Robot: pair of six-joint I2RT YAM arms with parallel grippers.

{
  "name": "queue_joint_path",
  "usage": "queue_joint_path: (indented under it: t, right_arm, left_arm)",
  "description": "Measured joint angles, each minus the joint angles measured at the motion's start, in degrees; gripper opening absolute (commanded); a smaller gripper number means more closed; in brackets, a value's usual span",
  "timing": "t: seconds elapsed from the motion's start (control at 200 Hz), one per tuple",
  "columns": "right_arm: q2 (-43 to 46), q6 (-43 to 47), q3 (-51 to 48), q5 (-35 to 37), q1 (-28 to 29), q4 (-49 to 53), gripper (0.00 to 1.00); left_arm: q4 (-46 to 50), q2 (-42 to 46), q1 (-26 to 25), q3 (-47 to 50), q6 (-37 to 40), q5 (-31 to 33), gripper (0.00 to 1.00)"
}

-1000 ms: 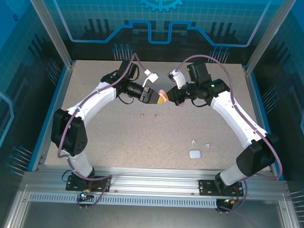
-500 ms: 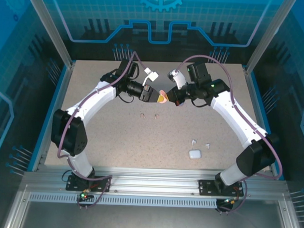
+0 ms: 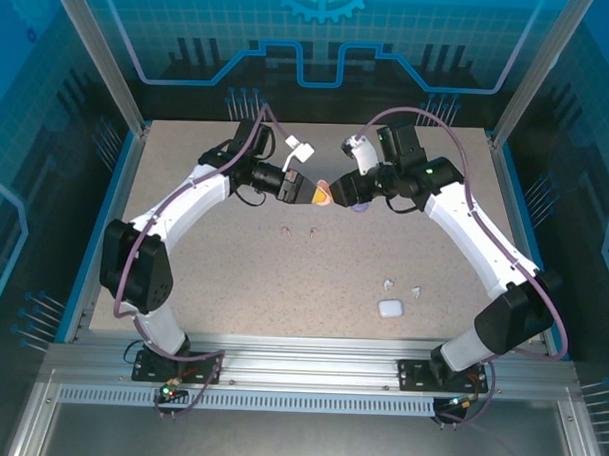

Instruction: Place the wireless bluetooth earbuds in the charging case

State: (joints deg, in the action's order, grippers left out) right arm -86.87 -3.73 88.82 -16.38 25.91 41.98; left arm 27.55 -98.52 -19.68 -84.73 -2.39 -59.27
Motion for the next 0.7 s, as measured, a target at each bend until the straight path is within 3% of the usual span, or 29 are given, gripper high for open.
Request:
queue_joint_path:
  t: [0.32, 0.49, 0.7]
  right_arm:
    - [3.9, -14.3, 2.7, 7.0, -0.3, -0.4, 0.71]
    - [-5.1, -20.8, 1.0, 10.5, 0.1, -0.4, 0.69]
    - [-20.8, -19.0, 4.7, 11.8, 6.1, 0.3, 0.6]
  left_arm:
    - [-24.2, 16.5, 4.9, 20.2, -9.8, 18.3, 0.0]
    - [-38.8, 25.4, 4.9, 30.9, -11.6, 28.4, 0.0]
    - [-48.2, 31.5, 4.9, 35.2, -12.6, 38.0, 0.0]
